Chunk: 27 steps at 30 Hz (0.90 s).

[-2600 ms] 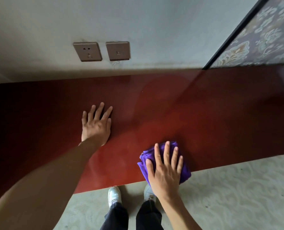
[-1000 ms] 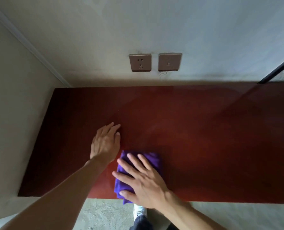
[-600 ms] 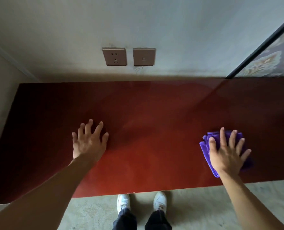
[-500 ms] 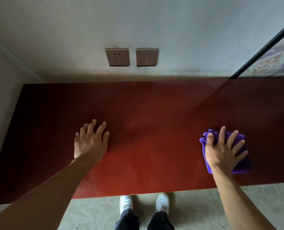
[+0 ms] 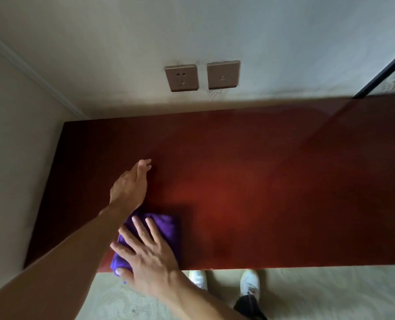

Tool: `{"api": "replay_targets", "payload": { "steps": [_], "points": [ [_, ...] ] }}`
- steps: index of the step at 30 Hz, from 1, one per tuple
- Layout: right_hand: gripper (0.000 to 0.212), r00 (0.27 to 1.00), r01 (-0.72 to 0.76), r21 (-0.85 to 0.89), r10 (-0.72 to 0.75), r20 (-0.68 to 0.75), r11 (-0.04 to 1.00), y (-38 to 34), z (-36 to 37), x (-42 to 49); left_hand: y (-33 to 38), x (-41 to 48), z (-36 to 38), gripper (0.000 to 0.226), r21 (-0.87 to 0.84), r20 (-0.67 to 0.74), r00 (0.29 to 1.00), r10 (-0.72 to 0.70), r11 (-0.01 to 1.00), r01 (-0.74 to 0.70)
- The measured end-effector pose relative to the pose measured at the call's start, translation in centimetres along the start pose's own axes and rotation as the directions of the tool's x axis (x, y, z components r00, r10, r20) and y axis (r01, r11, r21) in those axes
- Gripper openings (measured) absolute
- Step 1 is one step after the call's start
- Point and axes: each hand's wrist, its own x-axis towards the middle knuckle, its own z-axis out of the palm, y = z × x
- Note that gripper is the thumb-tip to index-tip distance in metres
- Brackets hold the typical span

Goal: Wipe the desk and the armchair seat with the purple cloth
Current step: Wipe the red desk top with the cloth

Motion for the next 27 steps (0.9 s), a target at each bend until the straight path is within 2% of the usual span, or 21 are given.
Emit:
{"api": "replay_targets", "payload": {
  "steps": [3, 5, 7, 11, 13, 16, 18, 19, 20, 21, 24, 25, 27],
  "points": [
    [0.063, 0.998, -0.033, -0.004, 0.033, -0.046, 0.999, 2.0, -1.0, -1.8, 0.6, -0.2, 0.4, 0.064, 0.103, -0.023, 0.999, -0.03, 0.994, 0.032],
    [0.062, 0.982, -0.127, 0.043, 0.132, -0.138, 0.991, 5.2, -2.1, -3.6, 1.5, -0.6, 1.3, 0.057, 0.16, -0.037, 0.999, 0.007, 0.987, -0.001],
    [0.061, 0.938, -0.259, 0.055, 0.265, -0.223, 0.964, 9.5, -3.5, -6.2, 2.4, -1.3, 2.6, 0.051, 0.226, -0.022, 0.999, 0.037, 0.974, -0.031],
    [0.064, 0.793, -0.566, -0.015, 0.539, -0.285, 0.825, 19.8, -6.9, -13.4, 3.2, -2.7, 4.5, 0.078, 0.418, 0.006, 1.0, 0.021, 0.908, -0.021],
    [0.065, 0.662, -0.736, -0.074, 0.693, -0.285, 0.672, 24.6, -8.6, -18.1, 2.8, -2.7, 4.5, 0.087, 0.441, 0.008, 0.999, 0.035, 0.897, -0.035],
    [0.068, 0.342, -0.937, -0.027, 0.897, -0.281, 0.349, 29.8, -10.6, -25.1, 2.1, -2.6, 4.6, 0.091, 0.427, 0.009, 0.998, 0.063, 0.902, -0.061],
    [0.073, 0.12, -0.988, 0.063, 0.963, -0.242, 0.139, 31.1, -11.1, -27.3, 1.8, -2.6, 4.9, 0.092, 0.427, -0.001, 0.997, 0.075, 0.902, -0.067],
    [0.076, 0.048, -0.993, 0.091, 0.975, -0.219, 0.069, 31.2, -11.0, -27.5, 1.7, -2.7, 5.1, 0.092, 0.427, -0.009, 0.997, 0.081, 0.901, -0.07],
    [0.079, 0.01, -0.994, 0.106, 0.979, -0.203, 0.032, 31.0, -10.8, -27.2, 1.7, -2.7, 5.3, 0.092, 0.424, -0.016, 0.996, 0.087, 0.903, -0.072],
    [0.082, 0.005, -0.994, 0.11, 0.982, -0.19, 0.027, 30.4, -10.6, -26.6, 1.7, -2.8, 5.5, 0.092, 0.422, -0.029, 0.995, 0.092, 0.904, -0.072],
    [0.089, 0.061, -0.993, 0.088, 0.981, -0.182, 0.078, 27.3, -9.5, -23.2, 1.5, -2.8, 5.5, 0.089, 0.407, -0.017, 0.995, 0.098, 0.91, -0.082],
    [0.089, 0.099, -0.991, 0.071, 0.977, -0.191, 0.115, 25.9, -9.1, -21.7, 1.4, -2.8, 5.5, 0.088, 0.408, -0.004, 0.994, 0.106, 0.908, -0.095],
    [0.086, 0.223, -0.971, 0.038, 0.952, -0.211, 0.236, 22.4, -8.3, -17.9, 0.9, -2.7, 5.0, 0.083, 0.412, 0.013, 0.993, 0.117, 0.905, -0.112]
  ]
}}
